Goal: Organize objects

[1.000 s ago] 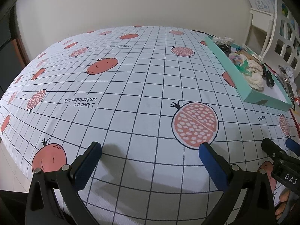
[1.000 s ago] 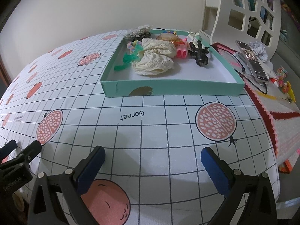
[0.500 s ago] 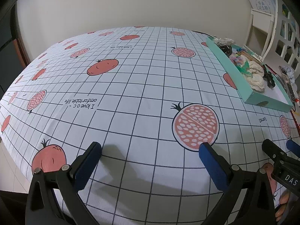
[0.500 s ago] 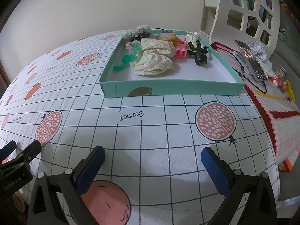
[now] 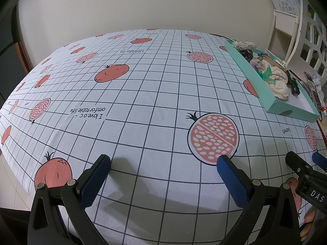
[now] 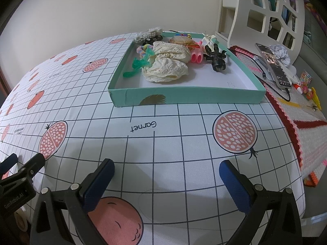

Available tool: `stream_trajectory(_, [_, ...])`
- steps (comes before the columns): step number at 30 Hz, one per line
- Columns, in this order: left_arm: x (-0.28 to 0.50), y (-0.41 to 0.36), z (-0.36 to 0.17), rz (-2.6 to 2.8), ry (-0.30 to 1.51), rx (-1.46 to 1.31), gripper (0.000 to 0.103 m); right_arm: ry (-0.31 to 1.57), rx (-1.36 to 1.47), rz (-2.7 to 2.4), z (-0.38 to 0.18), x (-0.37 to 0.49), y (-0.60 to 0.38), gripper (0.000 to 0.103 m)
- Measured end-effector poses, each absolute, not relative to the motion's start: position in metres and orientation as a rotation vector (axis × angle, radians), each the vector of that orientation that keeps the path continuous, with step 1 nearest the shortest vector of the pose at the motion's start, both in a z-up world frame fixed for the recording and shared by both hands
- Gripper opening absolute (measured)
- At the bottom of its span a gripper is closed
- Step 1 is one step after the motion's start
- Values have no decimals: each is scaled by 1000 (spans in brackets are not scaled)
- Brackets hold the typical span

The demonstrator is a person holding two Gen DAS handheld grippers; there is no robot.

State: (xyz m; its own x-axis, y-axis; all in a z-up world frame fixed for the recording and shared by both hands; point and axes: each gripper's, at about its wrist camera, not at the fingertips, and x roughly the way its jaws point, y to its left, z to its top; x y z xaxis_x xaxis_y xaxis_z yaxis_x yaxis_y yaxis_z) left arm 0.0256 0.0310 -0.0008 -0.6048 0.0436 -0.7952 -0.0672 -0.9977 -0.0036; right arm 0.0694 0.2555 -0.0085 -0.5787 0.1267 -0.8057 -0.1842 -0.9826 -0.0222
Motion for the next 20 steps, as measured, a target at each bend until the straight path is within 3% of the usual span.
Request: stream_trajectory(20, [25,29,-1,2757,43,-1364,103,94,-1342,2646,-8,69,256,103])
